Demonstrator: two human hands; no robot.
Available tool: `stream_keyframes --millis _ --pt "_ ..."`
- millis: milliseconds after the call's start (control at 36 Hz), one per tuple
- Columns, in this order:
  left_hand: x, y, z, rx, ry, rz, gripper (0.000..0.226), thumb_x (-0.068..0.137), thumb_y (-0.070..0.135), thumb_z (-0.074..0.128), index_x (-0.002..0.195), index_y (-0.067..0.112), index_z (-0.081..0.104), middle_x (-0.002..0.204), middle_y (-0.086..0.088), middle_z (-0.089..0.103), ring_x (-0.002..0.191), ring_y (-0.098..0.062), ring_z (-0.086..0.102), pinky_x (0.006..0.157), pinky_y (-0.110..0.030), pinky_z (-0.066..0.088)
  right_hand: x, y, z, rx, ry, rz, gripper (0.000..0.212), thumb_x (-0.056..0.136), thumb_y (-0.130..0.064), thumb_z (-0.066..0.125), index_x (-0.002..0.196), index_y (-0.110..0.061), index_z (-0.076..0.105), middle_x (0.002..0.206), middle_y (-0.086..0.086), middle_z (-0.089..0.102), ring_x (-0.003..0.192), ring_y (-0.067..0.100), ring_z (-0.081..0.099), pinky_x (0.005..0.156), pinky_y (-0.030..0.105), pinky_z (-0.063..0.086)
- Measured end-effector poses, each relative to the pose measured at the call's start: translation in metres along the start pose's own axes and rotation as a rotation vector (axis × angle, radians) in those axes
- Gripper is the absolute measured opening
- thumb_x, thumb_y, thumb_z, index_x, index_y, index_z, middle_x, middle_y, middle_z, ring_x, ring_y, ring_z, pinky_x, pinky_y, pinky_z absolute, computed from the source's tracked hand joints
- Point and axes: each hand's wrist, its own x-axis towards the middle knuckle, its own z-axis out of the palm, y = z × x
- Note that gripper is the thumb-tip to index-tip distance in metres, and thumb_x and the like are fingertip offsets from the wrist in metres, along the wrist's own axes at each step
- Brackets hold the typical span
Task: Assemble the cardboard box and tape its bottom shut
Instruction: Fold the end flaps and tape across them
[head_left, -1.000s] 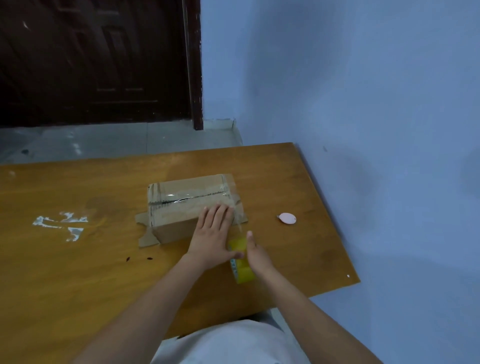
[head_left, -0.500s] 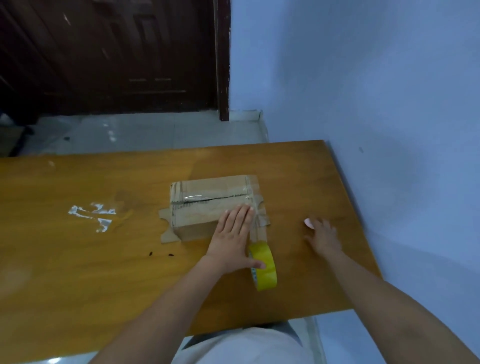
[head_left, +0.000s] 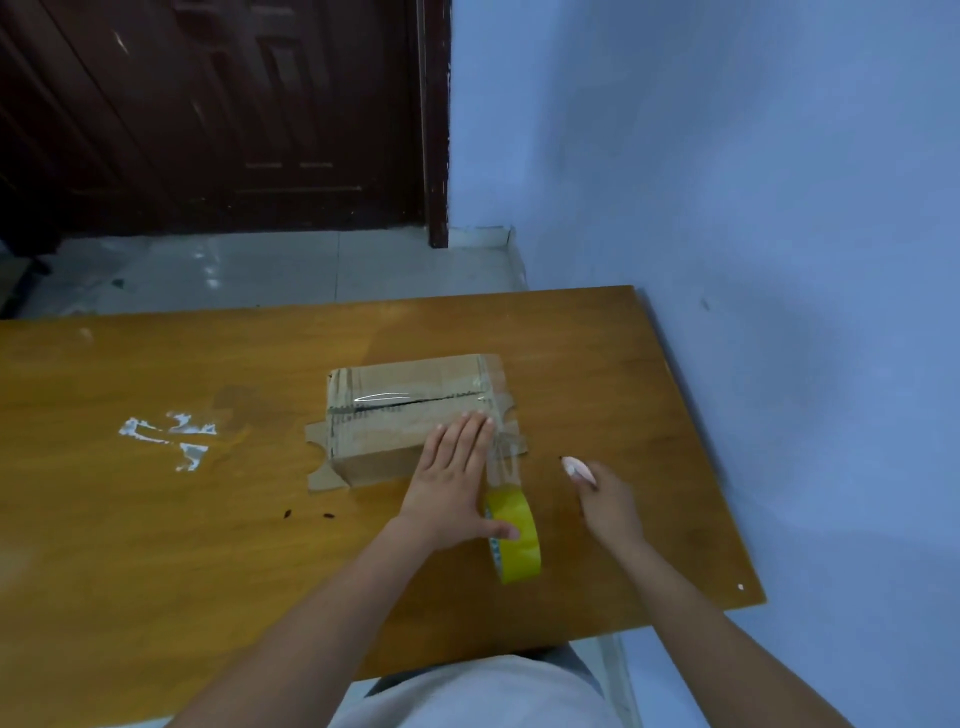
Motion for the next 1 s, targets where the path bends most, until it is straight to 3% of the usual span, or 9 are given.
stream_keyframes --millis 111,222,306,389,472,667,750,833,1000 --pt "-0.001 0.000 -0.001 0.011 0.010 -0.002 0.131 0.056 0.094 0.035 0.140 0.017 -0.029 0.157 -0.002 -0.017 0.136 -0.016 -0.033 0.109 -0.035 -0.028 -0.013 -0.029 0.005 0.298 -0.093 0.038 0.024 0.097 -0.021 0.048 0.120 -0.021 0.056 0.079 -0.012 0.052 0.063 -0.001 0.046 0.059 0.018 0.039" --pt "-0.001 0.002 -0.002 0.029 0.016 -0.009 0.131 0.058 0.094 0.035 0.144 0.015 -0.024 0.157 -0.003 -0.017 0.135 -0.018 -0.034 0.109 -0.036 -0.027 -0.030 -0.047 0.007 0.450 -0.141 0.004 0.015 0.098 -0.026 0.046 0.096 -0.022 0.061 0.061 -0.014 0.052 0.044 -0.002 0.046 0.044 0.015 0.039" --pt "-0.003 0.004 -0.001 0.050 0.021 -0.013 0.130 0.059 0.094 0.033 0.139 0.015 -0.031 0.156 -0.004 -0.022 0.133 -0.020 -0.037 0.108 -0.037 -0.028 -0.036 -0.058 0.011 0.405 -0.121 -0.062 0.015 0.098 -0.024 0.047 0.095 -0.021 0.061 0.060 -0.017 0.056 0.048 -0.004 0.049 0.048 0.013 0.040" --pt "-0.004 0.005 -0.002 0.051 0.018 -0.016 0.129 0.060 0.093 0.034 0.137 0.016 -0.034 0.154 -0.006 -0.026 0.132 -0.024 -0.039 0.108 -0.039 -0.028 -0.036 -0.065 0.014 0.251 -0.057 -0.138 0.012 0.095 -0.022 0.054 0.102 -0.021 0.064 0.090 -0.008 0.058 0.079 0.000 0.055 0.068 0.012 0.039" --pt "-0.004 0.005 -0.003 0.041 0.004 -0.037 0.128 0.060 0.092 0.038 0.137 0.019 -0.035 0.150 -0.009 -0.035 0.133 -0.031 -0.038 0.111 -0.044 -0.023 -0.033 -0.068 0.016 0.026 -0.022 -0.191 0.029 0.092 -0.028 0.056 0.119 -0.017 0.061 0.104 -0.006 0.049 0.094 0.008 0.051 0.076 0.017 0.036" --pt "0.003 0.015 -0.018 0.096 -0.072 -0.109 0.130 0.058 0.087 0.051 0.149 0.019 -0.011 0.156 -0.016 -0.017 0.142 -0.041 -0.014 0.108 -0.066 0.000 -0.032 -0.072 0.022 -0.113 -0.014 -0.202 0.040 0.093 -0.039 0.052 0.128 -0.020 0.054 0.118 0.003 0.049 0.100 0.018 0.056 0.082 0.027 0.043" --pt "0.007 0.021 -0.020 0.115 -0.113 -0.121 0.132 0.058 0.085 0.055 0.149 0.015 -0.010 0.155 -0.020 -0.016 0.141 -0.045 -0.013 0.108 -0.067 0.004 -0.032 -0.072 0.023 -0.110 0.006 -0.216 0.038 0.093 -0.038 0.053 0.127 -0.020 0.055 0.115 0.003 0.050 0.091 0.015 0.056 0.078 0.027 0.043" --pt "0.008 0.022 -0.019 0.125 -0.115 -0.127 0.133 0.057 0.086 0.055 0.149 0.014 -0.011 0.155 -0.022 -0.017 0.140 -0.047 -0.015 0.108 -0.067 0.004 -0.031 -0.071 0.023 -0.097 -0.010 -0.227 0.039 0.093 -0.036 0.054 0.127 -0.018 0.055 0.116 0.003 0.050 0.103 0.021 0.056 0.081 0.025 0.041" --pt "0.006 0.017 -0.012 0.116 -0.082 -0.107 0.135 0.056 0.088 0.052 0.149 0.014 -0.012 0.155 -0.021 -0.018 0.140 -0.046 -0.016 0.108 -0.066 0.002 -0.032 -0.068 0.023 -0.065 -0.020 -0.236 0.040 0.093 -0.037 0.054 0.128 -0.018 0.055 0.118 0.005 0.049 0.108 0.023 0.054 0.087 0.028 0.043"
